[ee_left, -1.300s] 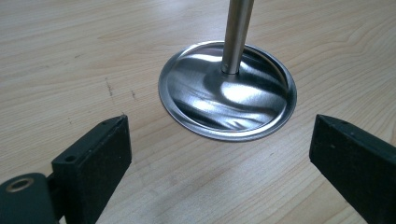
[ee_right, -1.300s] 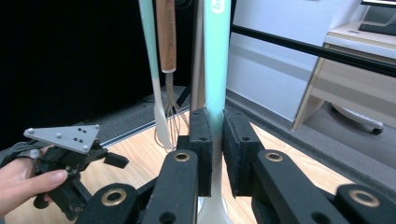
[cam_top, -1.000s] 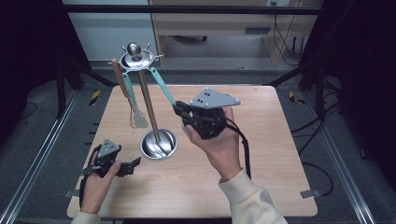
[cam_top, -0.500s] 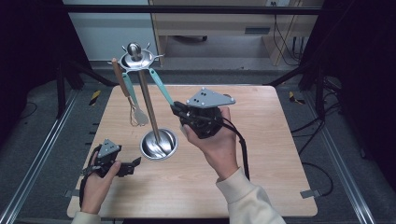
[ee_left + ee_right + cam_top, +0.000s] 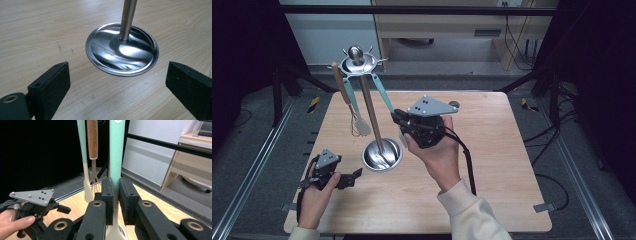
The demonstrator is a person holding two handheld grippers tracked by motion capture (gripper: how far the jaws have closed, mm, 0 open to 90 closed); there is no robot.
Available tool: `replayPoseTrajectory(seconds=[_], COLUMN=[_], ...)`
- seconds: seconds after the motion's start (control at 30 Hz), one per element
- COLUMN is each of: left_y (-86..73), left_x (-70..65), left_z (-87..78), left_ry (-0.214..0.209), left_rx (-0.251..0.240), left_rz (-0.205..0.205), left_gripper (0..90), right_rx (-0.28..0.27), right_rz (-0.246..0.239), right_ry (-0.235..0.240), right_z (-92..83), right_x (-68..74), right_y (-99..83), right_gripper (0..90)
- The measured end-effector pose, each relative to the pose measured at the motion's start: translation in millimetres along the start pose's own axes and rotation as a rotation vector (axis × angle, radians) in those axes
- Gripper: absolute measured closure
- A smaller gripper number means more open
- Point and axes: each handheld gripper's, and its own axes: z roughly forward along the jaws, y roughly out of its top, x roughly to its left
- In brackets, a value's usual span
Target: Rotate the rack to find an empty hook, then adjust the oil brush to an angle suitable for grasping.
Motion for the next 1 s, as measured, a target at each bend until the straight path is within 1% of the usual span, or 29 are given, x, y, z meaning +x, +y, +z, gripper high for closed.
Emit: replayPoseTrajectory(seconds=[0.23,0.7,0.73,0.8,1.0], left_y=[-0.3,-0.7,-0.6,-0.3,-0.4], left_x=[0.0,0.8,0.7,0.6,2.2], left_z=[0.3,0.2,0.1,-0.4,-1.4], left_ry=[0.0,-0.001,-0.001,0.001,0.004], left_rx=[0.0,0.0,-0.002,-0.006,-0.007], left_rz=[-0.002,-0.007,-0.008,-0.009,-0.008], left_gripper=[5.4,5.4,5.4,5.4,5.4], right_rx=[-0.019,-0.033,-0.034,-0.033,-0.026], right_rz=[0.003,0.012,0.012,0.011,0.007], right_ry=[0.001,0.017,0.017,0.021,0.023], right_z=[4.5,13.8,14.3,15.0,14.0], right_x=[-0.2,-1.1,-1.0,-0.9,-0.9], right_y=[-3.4,-6.4,-6.4,-6.4,-6.2], right_gripper=[82.5,82.2,81.9,77.7,77.3])
